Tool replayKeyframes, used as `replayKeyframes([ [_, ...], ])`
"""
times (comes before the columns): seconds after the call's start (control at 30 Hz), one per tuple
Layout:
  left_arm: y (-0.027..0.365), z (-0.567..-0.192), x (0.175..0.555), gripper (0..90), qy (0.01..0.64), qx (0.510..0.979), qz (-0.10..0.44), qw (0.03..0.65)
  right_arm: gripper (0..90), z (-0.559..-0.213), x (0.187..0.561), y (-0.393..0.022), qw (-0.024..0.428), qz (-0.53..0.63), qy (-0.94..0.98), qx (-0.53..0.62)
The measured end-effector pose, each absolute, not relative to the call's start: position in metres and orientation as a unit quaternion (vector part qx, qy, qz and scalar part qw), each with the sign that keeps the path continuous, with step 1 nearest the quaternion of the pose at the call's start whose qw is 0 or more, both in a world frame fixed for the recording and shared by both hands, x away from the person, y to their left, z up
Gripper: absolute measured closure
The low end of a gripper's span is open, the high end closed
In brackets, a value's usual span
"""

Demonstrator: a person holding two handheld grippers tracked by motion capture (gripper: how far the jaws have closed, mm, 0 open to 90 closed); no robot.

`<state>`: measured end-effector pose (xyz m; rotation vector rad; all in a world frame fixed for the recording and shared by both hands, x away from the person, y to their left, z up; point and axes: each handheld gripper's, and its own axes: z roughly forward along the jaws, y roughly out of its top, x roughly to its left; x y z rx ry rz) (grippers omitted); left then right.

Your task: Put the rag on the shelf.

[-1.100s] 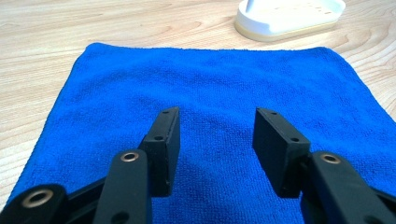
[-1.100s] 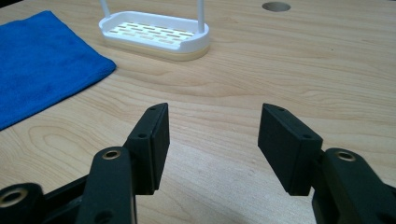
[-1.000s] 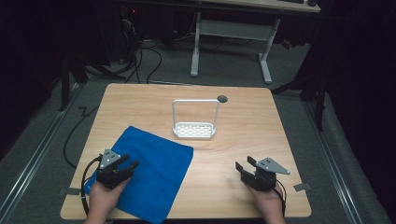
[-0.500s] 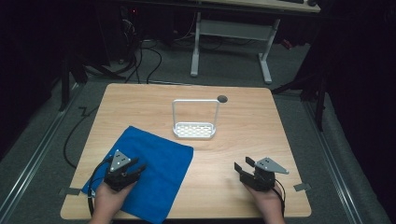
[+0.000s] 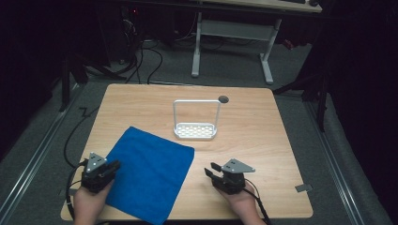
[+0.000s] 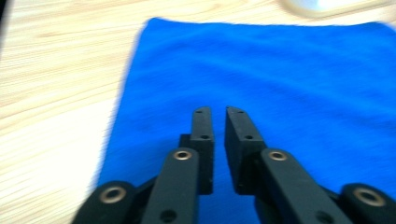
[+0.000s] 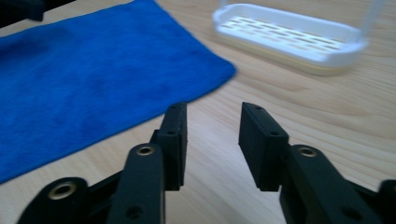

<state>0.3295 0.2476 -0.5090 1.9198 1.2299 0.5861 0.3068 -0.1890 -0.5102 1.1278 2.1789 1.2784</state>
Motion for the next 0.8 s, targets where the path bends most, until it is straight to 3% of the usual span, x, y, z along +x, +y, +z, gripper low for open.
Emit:
replayKeyframes([
  [0.03, 0.255, -0.510, 0.330, 85.1, 0.487, 0.752, 0.235, 0.376, 71.8, -0.511, 0.307, -0.181, 0.184, 0.452, 0.780, 0.393],
  [0.07, 0.255, -0.510, 0.330, 86.6, 0.487, 0.752, 0.235, 0.376, 71.8, -0.511, 0.307, -0.181, 0.184, 0.452, 0.780, 0.393],
  [0.1, 0.264, -0.512, 0.333, 87.9, 0.496, 0.751, 0.234, 0.367, 83.6, -0.513, 0.307, -0.163, 0.177, 0.443, 0.795, 0.374],
  [0.17, 0.273, -0.516, 0.336, 90.0, 0.508, 0.750, 0.230, 0.355, 90.0, -0.516, 0.305, -0.147, 0.169, 0.437, 0.808, 0.357],
  [0.5, 0.278, -0.527, 0.343, 90.0, 0.513, 0.770, 0.206, 0.319, 90.0, -0.528, 0.308, -0.091, 0.148, 0.384, 0.858, 0.306],
  [0.8, 0.267, -0.527, 0.341, 90.0, 0.497, 0.781, 0.185, 0.329, 90.0, -0.531, 0.307, -0.102, 0.150, 0.369, 0.862, 0.314],
])
